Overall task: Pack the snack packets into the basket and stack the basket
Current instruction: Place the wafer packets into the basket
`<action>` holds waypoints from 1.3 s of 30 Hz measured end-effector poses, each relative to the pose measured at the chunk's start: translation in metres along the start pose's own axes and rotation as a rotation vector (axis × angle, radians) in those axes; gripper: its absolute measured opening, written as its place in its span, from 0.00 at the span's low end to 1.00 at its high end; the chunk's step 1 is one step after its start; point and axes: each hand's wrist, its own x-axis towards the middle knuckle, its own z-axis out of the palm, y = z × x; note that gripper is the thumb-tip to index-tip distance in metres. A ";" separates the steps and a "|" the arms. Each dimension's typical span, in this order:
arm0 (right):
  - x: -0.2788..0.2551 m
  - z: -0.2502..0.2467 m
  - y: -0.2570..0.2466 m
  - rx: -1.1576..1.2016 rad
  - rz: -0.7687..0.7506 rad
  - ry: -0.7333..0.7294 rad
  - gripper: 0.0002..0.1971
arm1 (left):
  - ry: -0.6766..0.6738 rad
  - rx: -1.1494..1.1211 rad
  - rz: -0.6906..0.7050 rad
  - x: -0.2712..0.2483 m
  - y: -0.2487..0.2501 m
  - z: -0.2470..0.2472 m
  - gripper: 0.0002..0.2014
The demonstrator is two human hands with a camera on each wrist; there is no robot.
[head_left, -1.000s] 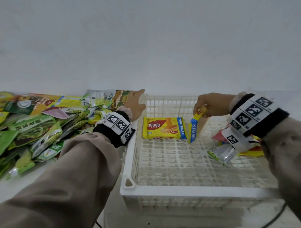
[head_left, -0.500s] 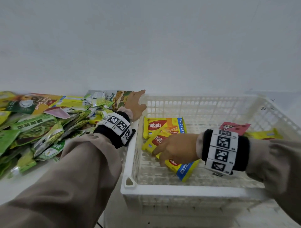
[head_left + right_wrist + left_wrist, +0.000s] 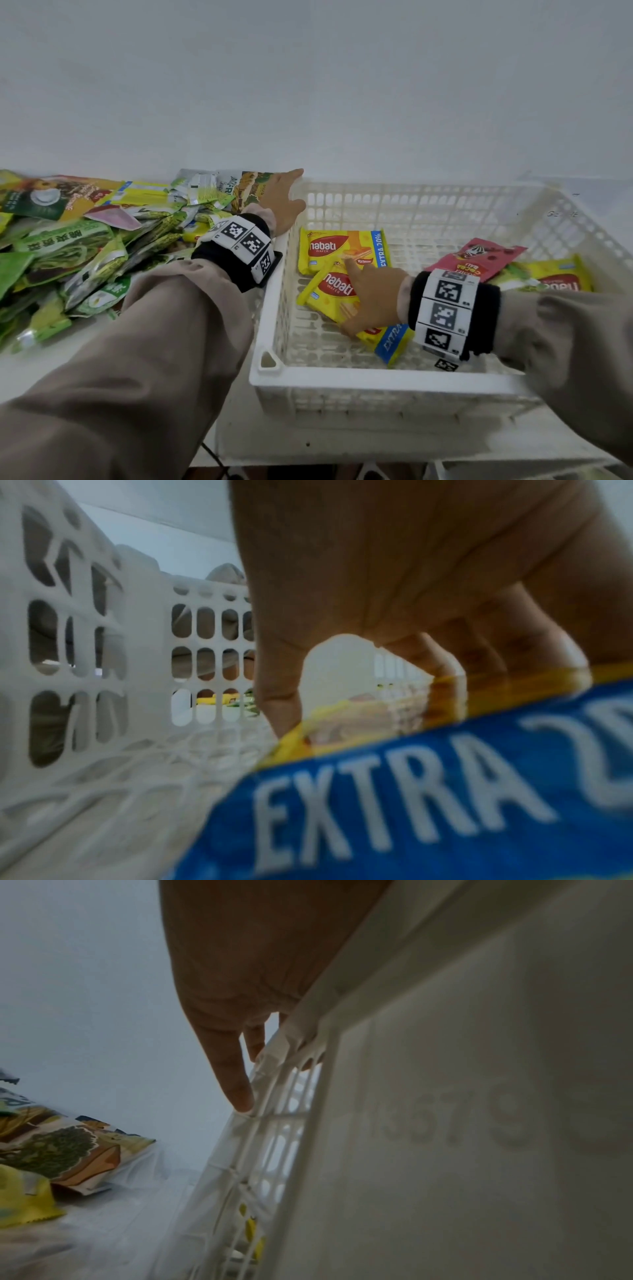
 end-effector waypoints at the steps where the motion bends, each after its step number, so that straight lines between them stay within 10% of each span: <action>1: -0.001 -0.002 0.000 0.003 -0.018 -0.006 0.58 | 0.001 -0.003 -0.003 0.000 0.000 0.000 0.29; 11: 0.004 0.007 -0.003 0.043 -0.285 0.055 0.46 | -0.004 0.005 -0.003 0.000 0.001 -0.001 0.30; 27: 0.009 -0.004 0.011 -0.088 -0.273 -0.002 0.42 | -0.011 0.061 0.014 0.001 0.002 0.000 0.30; 32: -0.015 -0.057 0.054 0.308 -0.153 0.004 0.35 | -0.047 0.109 0.009 0.002 -0.001 -0.001 0.31; 39: -0.064 -0.087 0.147 0.186 0.223 0.008 0.23 | -0.020 0.188 0.022 0.000 0.004 0.000 0.30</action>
